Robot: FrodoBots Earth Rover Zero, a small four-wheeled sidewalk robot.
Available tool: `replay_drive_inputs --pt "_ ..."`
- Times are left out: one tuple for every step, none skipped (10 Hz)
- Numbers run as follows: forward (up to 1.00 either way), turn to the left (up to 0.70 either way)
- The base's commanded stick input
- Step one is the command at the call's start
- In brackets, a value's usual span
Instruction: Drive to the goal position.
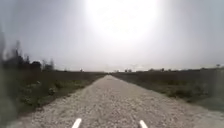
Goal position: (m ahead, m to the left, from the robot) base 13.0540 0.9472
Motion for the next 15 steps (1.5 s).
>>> replay_drive_inputs --pt "0.70 -0.35" --pt "0.70 -0.26" --pt "0.70 -0.10" --pt "0.70 0.00" --pt "0.70 0.00" --pt "0.70 0.00" --pt "0.70 0.00" --pt "0.70 0.00" --pt "0.70 0.00" --pt "0.70 0.00" --pt "0.70 0.00" --pt "0.70 0.00" --pt "0.70 0.00" --pt "0.70 0.00" --pt "0.70 0.00"
